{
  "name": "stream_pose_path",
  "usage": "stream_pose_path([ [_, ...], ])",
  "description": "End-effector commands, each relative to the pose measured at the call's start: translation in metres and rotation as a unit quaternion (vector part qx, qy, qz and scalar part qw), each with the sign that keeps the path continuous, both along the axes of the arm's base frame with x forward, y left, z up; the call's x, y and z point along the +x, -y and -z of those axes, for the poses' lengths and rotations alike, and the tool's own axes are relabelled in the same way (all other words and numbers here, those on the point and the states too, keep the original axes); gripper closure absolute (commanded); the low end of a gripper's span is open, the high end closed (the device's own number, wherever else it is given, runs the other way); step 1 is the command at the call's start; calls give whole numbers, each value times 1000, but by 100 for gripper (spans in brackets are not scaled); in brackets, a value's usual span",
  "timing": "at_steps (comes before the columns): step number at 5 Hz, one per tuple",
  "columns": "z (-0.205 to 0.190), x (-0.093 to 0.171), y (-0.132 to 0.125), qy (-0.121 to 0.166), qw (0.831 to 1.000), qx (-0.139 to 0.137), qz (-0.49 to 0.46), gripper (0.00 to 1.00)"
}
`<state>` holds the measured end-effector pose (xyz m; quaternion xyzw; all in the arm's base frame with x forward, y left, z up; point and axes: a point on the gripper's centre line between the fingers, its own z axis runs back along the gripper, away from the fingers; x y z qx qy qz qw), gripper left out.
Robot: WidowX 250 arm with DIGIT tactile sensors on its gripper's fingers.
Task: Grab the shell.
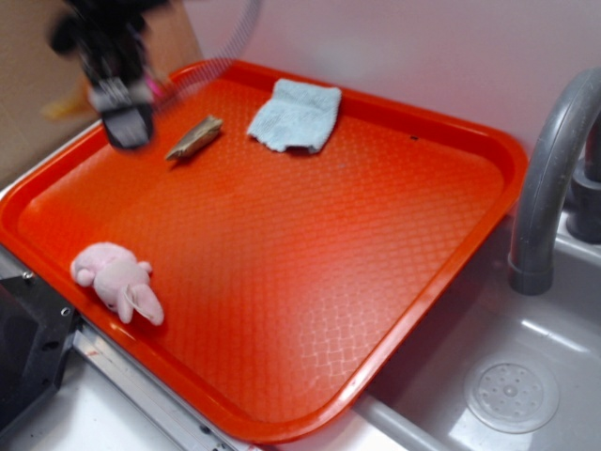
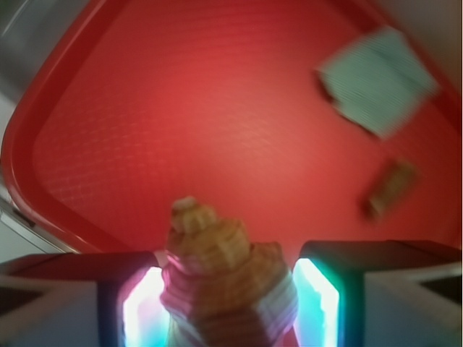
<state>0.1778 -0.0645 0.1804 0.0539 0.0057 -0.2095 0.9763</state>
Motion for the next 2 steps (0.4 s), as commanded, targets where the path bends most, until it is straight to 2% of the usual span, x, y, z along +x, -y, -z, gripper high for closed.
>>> stream_pose_path([
  [1, -40, -20, -10, 45, 967, -56, -245, 100],
  [2, -20, -14, 2, 39, 961, -37, -272, 100],
])
